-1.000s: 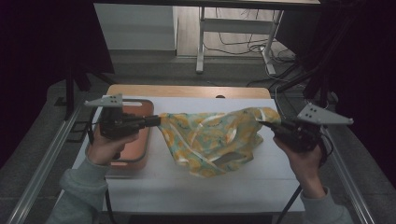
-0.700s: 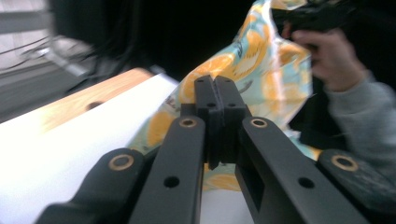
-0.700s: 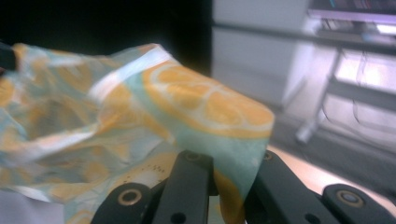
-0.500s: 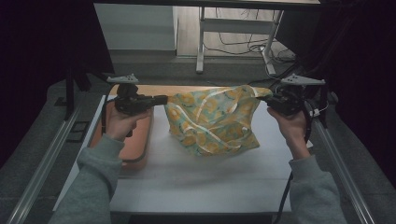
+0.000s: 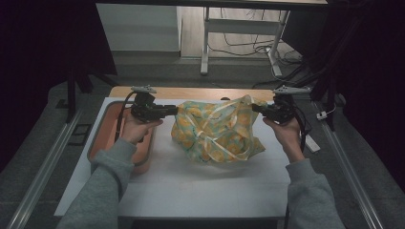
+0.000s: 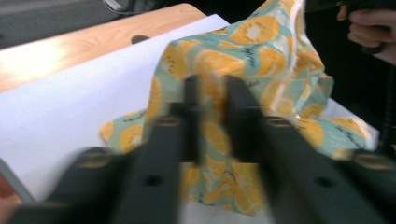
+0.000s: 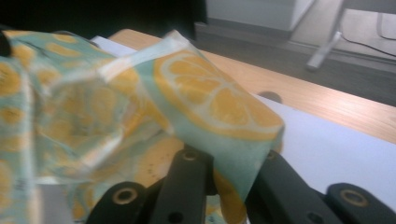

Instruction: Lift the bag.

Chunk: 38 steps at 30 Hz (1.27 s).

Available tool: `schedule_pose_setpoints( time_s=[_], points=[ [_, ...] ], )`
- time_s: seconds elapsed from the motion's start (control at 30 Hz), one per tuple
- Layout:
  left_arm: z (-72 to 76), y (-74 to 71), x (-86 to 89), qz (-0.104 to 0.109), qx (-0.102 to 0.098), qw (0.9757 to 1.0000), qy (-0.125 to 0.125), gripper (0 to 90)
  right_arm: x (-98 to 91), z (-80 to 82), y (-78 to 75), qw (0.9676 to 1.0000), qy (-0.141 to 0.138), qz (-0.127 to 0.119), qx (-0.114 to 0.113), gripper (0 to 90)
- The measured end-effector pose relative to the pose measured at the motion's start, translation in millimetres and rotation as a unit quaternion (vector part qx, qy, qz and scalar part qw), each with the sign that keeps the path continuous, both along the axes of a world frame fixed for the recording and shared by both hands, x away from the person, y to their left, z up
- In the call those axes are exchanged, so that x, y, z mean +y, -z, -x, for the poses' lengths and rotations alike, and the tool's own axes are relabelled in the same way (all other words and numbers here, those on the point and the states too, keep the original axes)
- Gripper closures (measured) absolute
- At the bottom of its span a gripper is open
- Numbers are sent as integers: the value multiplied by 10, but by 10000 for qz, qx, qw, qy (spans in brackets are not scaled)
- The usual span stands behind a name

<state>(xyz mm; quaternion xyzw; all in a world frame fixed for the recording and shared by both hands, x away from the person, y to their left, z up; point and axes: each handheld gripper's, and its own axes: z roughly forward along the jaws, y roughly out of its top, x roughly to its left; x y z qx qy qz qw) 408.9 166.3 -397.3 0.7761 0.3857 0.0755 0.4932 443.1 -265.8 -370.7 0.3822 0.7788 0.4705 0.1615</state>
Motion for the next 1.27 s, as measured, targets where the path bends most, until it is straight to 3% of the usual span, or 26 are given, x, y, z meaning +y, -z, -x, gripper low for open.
schedule_pose_setpoints(
  time_s=[0.03, 0.07, 0.13, 0.23, 0.37, 0.4, 0.5, 0.63, 0.83, 1.03, 1.27],
  points=[
    [34, -3, 9, -121, -55, 9999, -60, 303, 0, 21, -11, 10000, -15, -48, 0, 676],
    [82, -5, 40, -180, -163, 9997, -85, 170, -7, 53, -22, 10000, -24, -74, -36, 584],
    [190, -13, 149, -211, -327, 9992, -81, 106, -52, 160, -41, 9997, -81, -93, -199, 443],
    [326, 5, 315, -140, -305, 9994, -73, 80, -177, 314, -49, 9990, -276, -271, -244, 358],
    [433, 43, 488, 412, -56, 9987, 286, 40, -294, 416, 22, 9989, -344, -279, -151, 336],
    [466, 47, 513, 460, -53, 9984, 338, 32, -306, 418, 53, 9991, -342, -253, -86, 336],
    [577, 79, 575, 333, -69, 9991, 249, 33, -357, 457, 164, 9986, -450, -251, 153, 320],
    [700, 198, 614, -39, -75, 10000, -20, 67, -499, 697, 362, 9973, -663, -71, 299, 311],
    [885, 278, 605, -516, -100, 9983, -238, 84, -741, 945, 643, 9991, -316, 36, 297, 324],
    [1088, 366, 680, -668, -53, 9968, -434, 104, -674, 925, 749, 9991, -384, 79, 164, 346],
    [1153, 474, 642, -671, 64, 9971, -362, 107, -583, 946, 797, 9987, -463, 191, 55, 357]
  ],
)
